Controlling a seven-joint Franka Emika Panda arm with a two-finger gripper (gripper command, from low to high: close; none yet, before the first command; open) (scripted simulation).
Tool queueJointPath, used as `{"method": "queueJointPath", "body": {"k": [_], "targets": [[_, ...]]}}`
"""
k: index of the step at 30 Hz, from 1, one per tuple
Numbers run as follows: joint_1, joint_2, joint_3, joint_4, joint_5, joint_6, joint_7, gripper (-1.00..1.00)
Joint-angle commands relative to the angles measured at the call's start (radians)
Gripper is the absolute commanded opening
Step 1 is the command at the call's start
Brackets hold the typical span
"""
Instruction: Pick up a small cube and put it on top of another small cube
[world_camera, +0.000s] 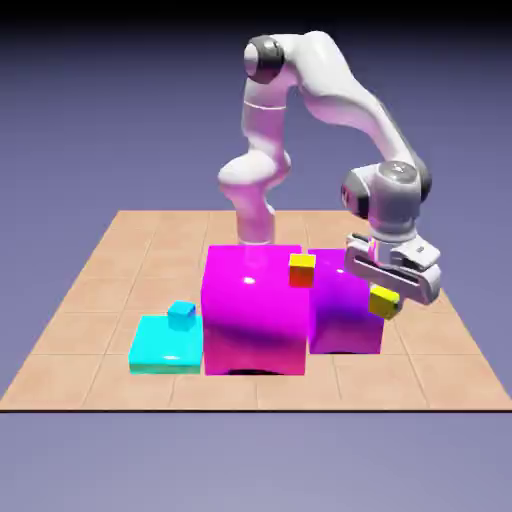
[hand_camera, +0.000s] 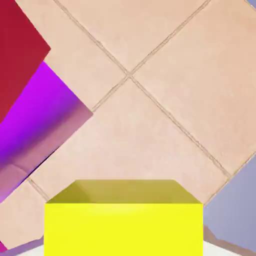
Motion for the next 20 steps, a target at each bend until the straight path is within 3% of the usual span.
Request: {"method": "queueJointPath", "body": {"k": [1, 11, 17, 18, 20], "targets": [[0.004, -0.036, 0.008, -0.007, -0.027, -0.023, -0.006, -1.0], [0.081, -0.348, 0.041, -0.088, -0.198, -0.229, -0.117, -1.0], [0.084, -0.27, 0.024, -0.205, -0.178, -0.039, -0.138, -1.0], [0.084, -0.27, 0.024, -0.205, -0.178, -0.039, -0.138, 1.0], [0.083, -0.288, 0.028, -0.179, -0.182, -0.082, -0.133, 1.0]]}}
